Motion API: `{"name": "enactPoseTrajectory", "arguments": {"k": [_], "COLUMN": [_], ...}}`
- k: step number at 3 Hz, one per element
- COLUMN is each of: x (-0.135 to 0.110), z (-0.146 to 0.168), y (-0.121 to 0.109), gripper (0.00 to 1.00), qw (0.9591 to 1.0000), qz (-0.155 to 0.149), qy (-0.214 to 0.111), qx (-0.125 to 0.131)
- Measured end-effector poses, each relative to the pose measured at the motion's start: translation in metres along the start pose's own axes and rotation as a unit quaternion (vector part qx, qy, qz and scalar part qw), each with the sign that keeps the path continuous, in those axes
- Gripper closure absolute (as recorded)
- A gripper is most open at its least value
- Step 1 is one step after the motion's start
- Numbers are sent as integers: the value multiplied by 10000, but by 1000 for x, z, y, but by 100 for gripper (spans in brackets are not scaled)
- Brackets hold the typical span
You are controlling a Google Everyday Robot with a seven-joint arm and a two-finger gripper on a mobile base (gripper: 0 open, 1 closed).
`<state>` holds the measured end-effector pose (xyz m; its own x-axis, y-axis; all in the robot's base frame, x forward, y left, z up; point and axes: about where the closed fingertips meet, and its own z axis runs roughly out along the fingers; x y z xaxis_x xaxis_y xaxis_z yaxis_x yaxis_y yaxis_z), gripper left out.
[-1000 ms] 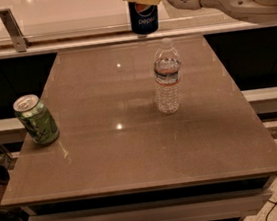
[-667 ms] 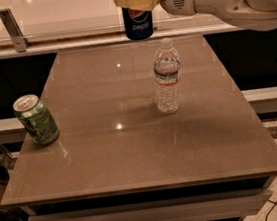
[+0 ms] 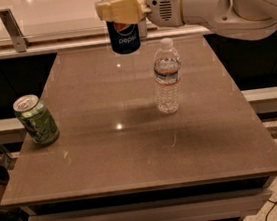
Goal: Move pepsi can near green can
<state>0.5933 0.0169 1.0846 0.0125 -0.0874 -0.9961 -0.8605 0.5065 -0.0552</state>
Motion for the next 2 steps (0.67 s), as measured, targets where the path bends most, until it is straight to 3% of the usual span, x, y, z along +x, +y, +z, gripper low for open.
{"name": "enactPoseTrajectory", "arguments": {"k": [2], "x": [10], "z": [8], "y": [16], "gripper": [100], "qw": [9998], "qz": [119], "qy": [29], "qx": [-136]}}
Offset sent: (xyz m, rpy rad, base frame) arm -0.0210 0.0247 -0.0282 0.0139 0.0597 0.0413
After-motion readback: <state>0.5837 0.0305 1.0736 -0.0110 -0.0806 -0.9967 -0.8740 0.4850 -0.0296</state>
